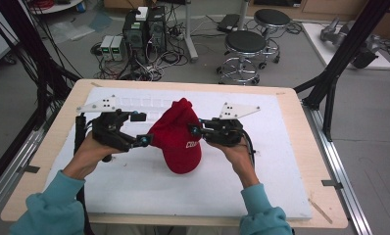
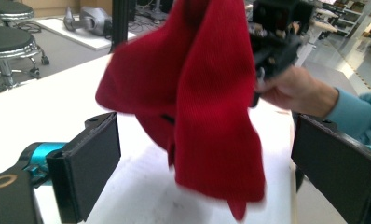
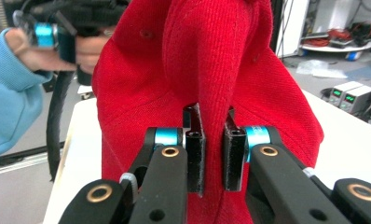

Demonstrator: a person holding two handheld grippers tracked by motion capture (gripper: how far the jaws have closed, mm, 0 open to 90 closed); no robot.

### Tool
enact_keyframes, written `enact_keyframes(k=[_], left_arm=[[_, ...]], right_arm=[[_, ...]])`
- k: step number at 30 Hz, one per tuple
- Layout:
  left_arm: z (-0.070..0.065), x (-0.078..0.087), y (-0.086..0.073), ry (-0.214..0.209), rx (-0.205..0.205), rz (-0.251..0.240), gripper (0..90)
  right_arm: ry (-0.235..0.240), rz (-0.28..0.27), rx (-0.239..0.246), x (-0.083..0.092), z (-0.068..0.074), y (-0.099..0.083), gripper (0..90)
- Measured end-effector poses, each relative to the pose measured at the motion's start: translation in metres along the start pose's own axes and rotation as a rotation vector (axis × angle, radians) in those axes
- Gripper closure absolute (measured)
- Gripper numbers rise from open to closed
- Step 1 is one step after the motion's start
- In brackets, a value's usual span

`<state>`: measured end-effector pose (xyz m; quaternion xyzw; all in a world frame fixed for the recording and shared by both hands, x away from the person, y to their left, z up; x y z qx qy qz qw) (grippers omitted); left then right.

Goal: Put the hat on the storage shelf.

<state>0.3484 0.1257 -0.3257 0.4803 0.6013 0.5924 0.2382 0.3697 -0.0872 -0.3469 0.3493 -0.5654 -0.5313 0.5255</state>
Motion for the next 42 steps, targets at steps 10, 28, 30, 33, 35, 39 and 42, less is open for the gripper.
enact_keyframes(k=[10, 28, 30, 33, 35, 39, 42], left_arm=[[-0.009, -0.002, -0.043, -0.002, 0.041, 0.040, 9.8], [-0.022, -0.033, -0.066, -0.005, 0.065, 0.076, 23.1], [-0.023, -0.036, -0.067, -0.017, 0.068, 0.080, 27.6], [-0.024, -0.040, -0.067, -0.015, 0.070, 0.078, 39.0], [-0.025, -0.042, -0.066, -0.028, 0.067, 0.061, 47.3], [-0.026, -0.042, -0.067, -0.037, 0.059, 0.068, 62.0], [-0.027, -0.041, -0.067, -0.053, 0.056, 0.067, 74.1]], right_arm=[[-0.036, -0.054, 0.013, 0.005, 0.000, 0.012, 83.2], [-0.038, -0.093, 0.013, -0.002, 0.003, 0.017, 83.2], [-0.035, -0.096, 0.010, -0.003, 0.004, 0.018, 83.1], [-0.028, -0.098, 0.014, -0.006, 0.005, 0.018, 83.1], [-0.026, -0.095, 0.015, -0.007, 0.006, 0.018, 83.1], [-0.024, -0.092, 0.020, -0.008, 0.006, 0.018, 83.1], [-0.025, -0.092, 0.024, -0.008, 0.007, 0.018, 83.1]])
Point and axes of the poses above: each handheld gripper's, and its own axes: x roughly backward along the jaws, y roughly out of its top, z roughly to its left, the point moved 7 cm from there along -x, roughly forward along the jaws, and after that the axes turned 7 degrees about y, right-handed, at the moved point
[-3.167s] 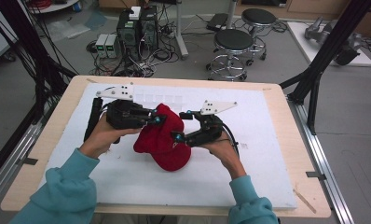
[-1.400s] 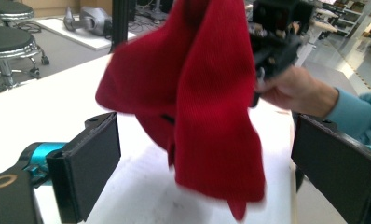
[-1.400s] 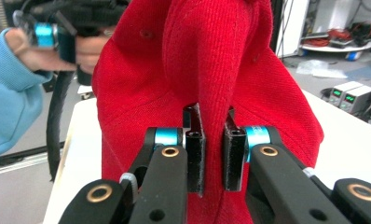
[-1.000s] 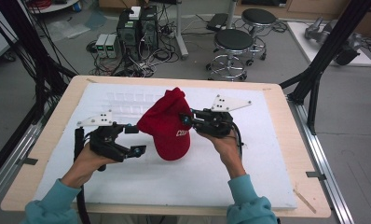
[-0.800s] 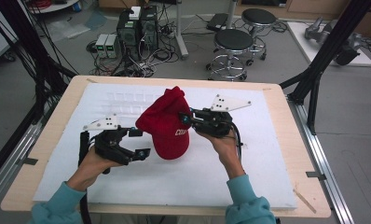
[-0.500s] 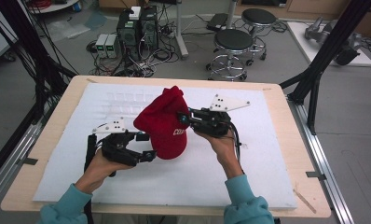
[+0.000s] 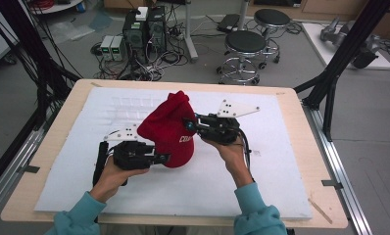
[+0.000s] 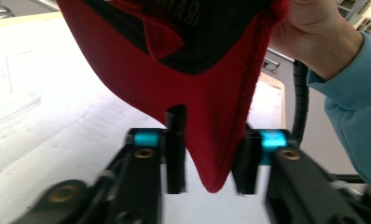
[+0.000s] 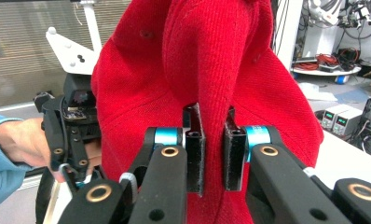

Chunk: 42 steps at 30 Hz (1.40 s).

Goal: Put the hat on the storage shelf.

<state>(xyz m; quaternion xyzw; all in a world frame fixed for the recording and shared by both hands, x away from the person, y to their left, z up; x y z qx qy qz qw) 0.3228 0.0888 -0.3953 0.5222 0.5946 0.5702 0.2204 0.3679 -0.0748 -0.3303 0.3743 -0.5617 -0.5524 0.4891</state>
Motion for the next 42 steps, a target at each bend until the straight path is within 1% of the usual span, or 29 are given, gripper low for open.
enact_keyframes(k=[1, 3, 5, 7, 13, 19, 21, 22, 23, 24, 25, 26, 27, 28, 31, 33, 38, 40, 42], left_arm=[[-0.001, 0.000, 0.000, -0.003, -0.005, 0.000, 80.6], [0.000, 0.000, 0.000, 0.009, -0.008, 0.003, 82.2], [0.001, 0.001, 0.000, 0.017, -0.003, 0.007, 84.1], [0.001, 0.002, 0.000, 0.014, -0.003, 0.009, 84.5], [0.001, 0.004, -0.001, 0.025, -0.015, 0.015, 84.9], [0.001, 0.006, 0.000, 0.026, -0.016, 0.016, 85.1], [0.001, 0.007, -0.001, 0.022, -0.018, 0.019, 85.2], [0.001, 0.007, 0.000, 0.028, -0.017, 0.019, 85.2], [0.001, 0.007, -0.001, 0.035, -0.023, 0.022, 85.2], [0.001, 0.007, -0.001, 0.041, -0.028, 0.027, 85.2], [0.002, 0.007, -0.002, 0.043, -0.031, 0.031, 85.2], [0.002, 0.008, -0.002, 0.044, -0.033, 0.034, 85.2], [0.002, 0.008, -0.002, 0.045, -0.034, 0.034, 85.2], [0.002, 0.009, -0.001, 0.049, -0.033, 0.030, 85.2], [0.003, 0.011, 0.000, 0.054, -0.029, 0.019, 85.2], [0.004, 0.013, 0.001, 0.067, -0.030, 0.015, 85.2], [0.011, 0.026, 0.009, 0.099, -0.037, -0.012, 85.2], [0.015, 0.032, 0.014, 0.116, -0.042, -0.024, 85.2], [0.020, 0.039, 0.020, 0.136, -0.044, -0.041, 85.2]], right_arm=[[-0.001, -0.001, -0.001, 0.000, 0.000, 0.000, 83.1], [-0.001, -0.005, 0.004, -0.001, 0.000, 0.000, 83.0], [-0.003, -0.001, 0.003, -0.001, 0.000, 0.000, 83.0], [0.002, 0.000, 0.001, -0.002, 0.000, 0.000, 83.0], [0.007, 0.000, -0.003, -0.003, 0.000, -0.001, 82.9], [0.007, 0.000, 0.007, -0.004, 0.001, -0.001, 81.3], [0.008, -0.007, 0.007, -0.004, 0.001, 0.000, 74.6], [0.006, -0.008, 0.007, -0.004, 0.001, 0.000, 70.8], [0.002, -0.013, 0.011, -0.004, 0.001, 0.001, 60.2], [-0.015, -0.018, 0.020, -0.004, 0.000, 0.001, 41.1], [-0.047, -0.025, 0.026, -0.005, -0.001, 0.002, 25.6], [-0.066, -0.017, 0.015, -0.005, -0.003, 0.002, 17.1], [-0.079, 0.000, -0.002, -0.005, -0.004, 0.000, 11.4], [-0.097, 0.012, -0.003, -0.005, -0.005, -0.001, 10.5], [-0.096, 0.046, 0.002, -0.003, -0.004, -0.003, 10.5], [-0.105, 0.060, 0.014, -0.002, -0.003, -0.004, 10.5], [-0.116, 0.066, 0.023, 0.007, -0.001, -0.003, 10.5], [-0.127, 0.065, 0.027, 0.012, -0.001, -0.005, 10.5], [-0.148, 0.071, 0.025, 0.019, -0.002, -0.008, 10.5]])
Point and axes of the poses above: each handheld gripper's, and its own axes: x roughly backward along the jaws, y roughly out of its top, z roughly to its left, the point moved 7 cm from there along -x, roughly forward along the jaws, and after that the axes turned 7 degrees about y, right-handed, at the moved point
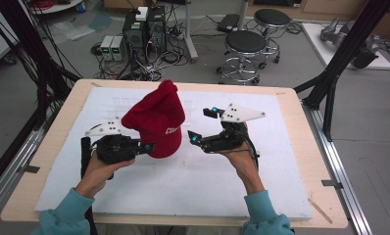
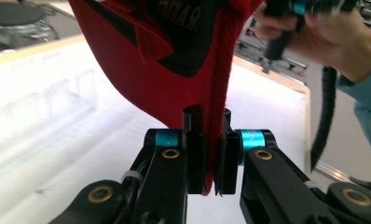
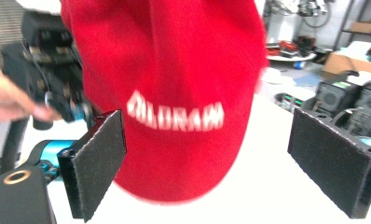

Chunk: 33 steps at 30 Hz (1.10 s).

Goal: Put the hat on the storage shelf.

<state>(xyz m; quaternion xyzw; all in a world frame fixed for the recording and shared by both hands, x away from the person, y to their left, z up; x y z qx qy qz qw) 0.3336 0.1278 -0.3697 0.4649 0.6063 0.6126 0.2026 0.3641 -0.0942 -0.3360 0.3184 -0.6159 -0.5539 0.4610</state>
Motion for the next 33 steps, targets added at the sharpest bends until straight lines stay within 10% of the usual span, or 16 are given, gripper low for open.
enact_keyframes(k=[15, 33], left_arm=[[0.050, 0.036, 0.046, 0.148, -0.061, -0.073, 85.2], [0.098, 0.037, 0.065, 0.270, -0.101, -0.080, 85.2]], right_arm=[[-0.166, 0.006, -0.031, 0.058, -0.008, -0.033, 10.5], [-0.302, -0.001, -0.074, 0.103, -0.008, -0.084, 10.5]])
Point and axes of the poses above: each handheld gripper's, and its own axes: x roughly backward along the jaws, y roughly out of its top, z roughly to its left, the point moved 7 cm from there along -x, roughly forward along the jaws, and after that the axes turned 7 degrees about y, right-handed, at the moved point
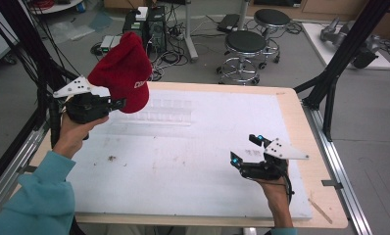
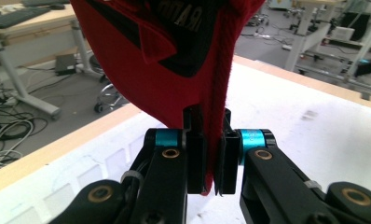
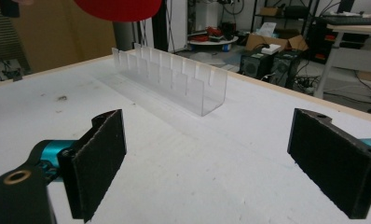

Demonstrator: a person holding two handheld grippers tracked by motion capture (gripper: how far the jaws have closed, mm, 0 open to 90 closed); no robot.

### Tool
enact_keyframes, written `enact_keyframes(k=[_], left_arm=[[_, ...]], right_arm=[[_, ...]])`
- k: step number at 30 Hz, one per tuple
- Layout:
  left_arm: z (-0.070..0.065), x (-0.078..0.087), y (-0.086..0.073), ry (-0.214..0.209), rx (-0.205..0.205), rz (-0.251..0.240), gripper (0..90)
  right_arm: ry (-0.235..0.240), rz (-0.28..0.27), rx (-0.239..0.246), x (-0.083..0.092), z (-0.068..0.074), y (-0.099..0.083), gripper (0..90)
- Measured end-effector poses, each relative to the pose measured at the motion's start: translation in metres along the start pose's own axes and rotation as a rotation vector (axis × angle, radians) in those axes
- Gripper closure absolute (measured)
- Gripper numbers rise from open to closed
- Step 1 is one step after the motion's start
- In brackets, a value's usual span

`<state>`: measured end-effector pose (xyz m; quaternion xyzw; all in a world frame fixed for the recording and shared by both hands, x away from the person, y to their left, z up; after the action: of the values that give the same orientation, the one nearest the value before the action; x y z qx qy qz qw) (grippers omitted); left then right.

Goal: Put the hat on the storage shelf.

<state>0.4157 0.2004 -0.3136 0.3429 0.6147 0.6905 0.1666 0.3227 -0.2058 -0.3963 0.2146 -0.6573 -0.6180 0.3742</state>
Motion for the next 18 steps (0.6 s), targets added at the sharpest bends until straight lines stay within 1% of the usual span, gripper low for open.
enact_keyframes(k=[4, 5, 7, 9, 10, 11, 12, 13, 14, 15, 16, 18], left_arm=[[0.012, -0.008, -0.004, 0.032, 0.011, -0.002, 85.2], [0.016, -0.010, -0.005, 0.040, 0.013, -0.005, 85.2], [0.021, -0.013, -0.006, 0.050, 0.018, -0.009, 85.2], [0.026, -0.017, -0.007, 0.064, 0.017, 0.005, 85.2], [0.029, -0.019, -0.006, 0.071, 0.012, 0.013, 85.2], [0.031, -0.021, -0.005, 0.076, 0.011, 0.015, 85.2], [0.034, -0.022, -0.004, 0.080, -0.001, 0.017, 85.2], [0.035, -0.023, -0.003, 0.083, -0.005, 0.014, 85.2], [0.036, -0.025, -0.004, 0.085, -0.001, 0.009, 85.2], [0.037, -0.026, -0.005, 0.084, 0.004, 0.012, 85.2], [0.038, -0.028, -0.007, 0.085, 0.004, 0.017, 85.2], [0.040, -0.031, -0.012, 0.097, -0.006, 0.037, 85.2]], right_arm=[[-0.022, -0.013, 0.004, 0.005, 0.000, -0.016, 10.5], [-0.024, -0.015, -0.001, 0.006, 0.000, -0.020, 10.5], [-0.042, -0.015, -0.003, 0.008, -0.002, -0.029, 10.5], [-0.051, -0.012, -0.013, 0.010, -0.002, -0.036, 10.5], [-0.060, -0.010, -0.010, 0.010, -0.003, -0.039, 10.5], [-0.068, -0.009, -0.007, 0.011, -0.004, -0.042, 10.5], [-0.075, -0.010, -0.005, 0.011, -0.005, -0.045, 10.5], [-0.088, -0.012, -0.008, 0.012, -0.005, -0.048, 10.5], [-0.095, -0.015, -0.003, 0.012, -0.006, -0.049, 10.5], [-0.114, -0.026, 0.001, 0.013, -0.008, -0.051, 10.5], [-0.125, -0.020, -0.011, 0.014, -0.009, -0.053, 10.5], [-0.139, -0.016, -0.004, 0.014, -0.011, -0.053, 10.4]])
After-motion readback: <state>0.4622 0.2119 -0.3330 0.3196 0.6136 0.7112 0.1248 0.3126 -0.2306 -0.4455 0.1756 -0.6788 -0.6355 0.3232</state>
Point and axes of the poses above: each handheld gripper's, and its own axes: x roughly backward along the jaws, y roughly out of its top, z roughly to its left, the point moved 7 cm from there along -x, roughly forward along the jaws, and after that the axes turned 7 degrees about y, right-handed, at the moved point
